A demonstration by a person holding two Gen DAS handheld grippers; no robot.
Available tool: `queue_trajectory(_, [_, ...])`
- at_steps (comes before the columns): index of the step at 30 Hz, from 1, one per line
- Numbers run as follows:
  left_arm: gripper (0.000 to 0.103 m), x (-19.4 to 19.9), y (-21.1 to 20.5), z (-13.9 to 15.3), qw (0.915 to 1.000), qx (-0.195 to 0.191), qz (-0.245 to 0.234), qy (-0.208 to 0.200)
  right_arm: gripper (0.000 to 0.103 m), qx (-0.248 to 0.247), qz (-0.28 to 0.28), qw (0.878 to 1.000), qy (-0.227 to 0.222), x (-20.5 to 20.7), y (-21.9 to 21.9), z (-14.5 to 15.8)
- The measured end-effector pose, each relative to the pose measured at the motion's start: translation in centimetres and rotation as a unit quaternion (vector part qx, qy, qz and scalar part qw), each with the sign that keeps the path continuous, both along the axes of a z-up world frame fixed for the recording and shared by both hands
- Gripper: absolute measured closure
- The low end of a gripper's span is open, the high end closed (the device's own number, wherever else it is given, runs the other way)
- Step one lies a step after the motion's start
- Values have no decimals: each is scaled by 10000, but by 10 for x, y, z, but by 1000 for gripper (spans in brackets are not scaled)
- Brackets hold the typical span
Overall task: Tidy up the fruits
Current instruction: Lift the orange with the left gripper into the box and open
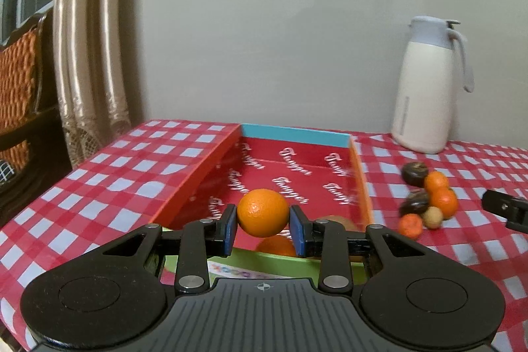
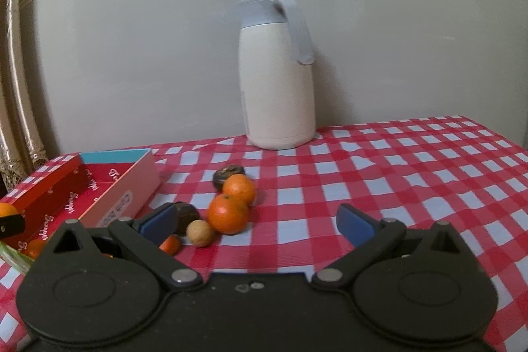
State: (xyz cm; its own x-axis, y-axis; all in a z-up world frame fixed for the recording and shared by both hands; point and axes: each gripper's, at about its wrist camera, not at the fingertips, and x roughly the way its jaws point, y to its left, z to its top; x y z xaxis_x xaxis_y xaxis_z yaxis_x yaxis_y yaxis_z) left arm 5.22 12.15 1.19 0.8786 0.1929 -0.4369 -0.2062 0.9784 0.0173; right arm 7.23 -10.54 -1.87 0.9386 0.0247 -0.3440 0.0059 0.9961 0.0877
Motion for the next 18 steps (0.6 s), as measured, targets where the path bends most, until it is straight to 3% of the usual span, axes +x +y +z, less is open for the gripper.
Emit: queue_trajectory(18, [69,19,12,-12,9996,-76,237,98,0,-220,-24,9997,-38,-4,-11,2])
